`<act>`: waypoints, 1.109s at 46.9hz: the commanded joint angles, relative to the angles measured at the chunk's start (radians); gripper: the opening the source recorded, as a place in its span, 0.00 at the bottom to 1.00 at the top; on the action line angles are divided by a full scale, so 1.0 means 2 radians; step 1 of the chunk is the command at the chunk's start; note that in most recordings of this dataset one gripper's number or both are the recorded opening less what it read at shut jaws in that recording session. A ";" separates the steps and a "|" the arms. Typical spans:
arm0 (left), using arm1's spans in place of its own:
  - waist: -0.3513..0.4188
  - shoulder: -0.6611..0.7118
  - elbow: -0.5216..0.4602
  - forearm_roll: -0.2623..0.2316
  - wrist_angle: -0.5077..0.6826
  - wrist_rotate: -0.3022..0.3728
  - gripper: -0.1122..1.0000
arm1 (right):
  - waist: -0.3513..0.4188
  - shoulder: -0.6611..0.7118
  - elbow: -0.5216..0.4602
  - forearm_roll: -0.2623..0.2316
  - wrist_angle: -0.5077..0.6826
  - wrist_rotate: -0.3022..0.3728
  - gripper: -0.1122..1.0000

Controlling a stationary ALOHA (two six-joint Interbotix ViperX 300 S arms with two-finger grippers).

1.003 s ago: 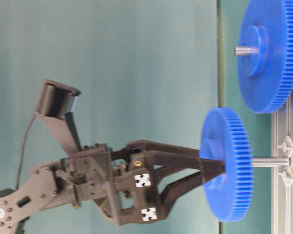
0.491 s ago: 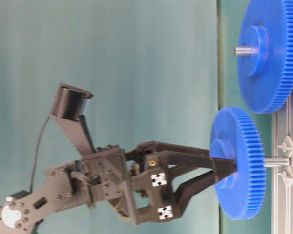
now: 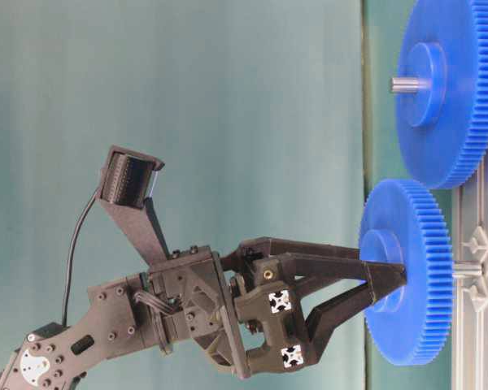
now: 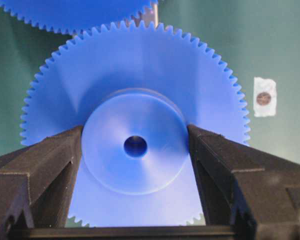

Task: Insert the small gear onto the shaft.
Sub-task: 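Align the gear's center hole over the left shaft, meshing with the large gear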

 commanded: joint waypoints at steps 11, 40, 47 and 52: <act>0.021 -0.008 0.001 0.002 -0.002 0.003 0.72 | 0.002 -0.002 -0.005 0.000 -0.002 0.002 0.12; 0.035 -0.009 0.003 0.002 -0.001 0.004 0.72 | 0.002 -0.002 -0.005 0.001 -0.003 0.002 0.11; 0.035 -0.007 0.004 0.002 0.001 0.004 0.72 | 0.002 -0.002 -0.005 0.002 -0.002 0.002 0.11; 0.035 -0.004 0.004 0.002 0.008 0.004 0.72 | 0.002 -0.002 -0.005 0.002 -0.002 0.002 0.12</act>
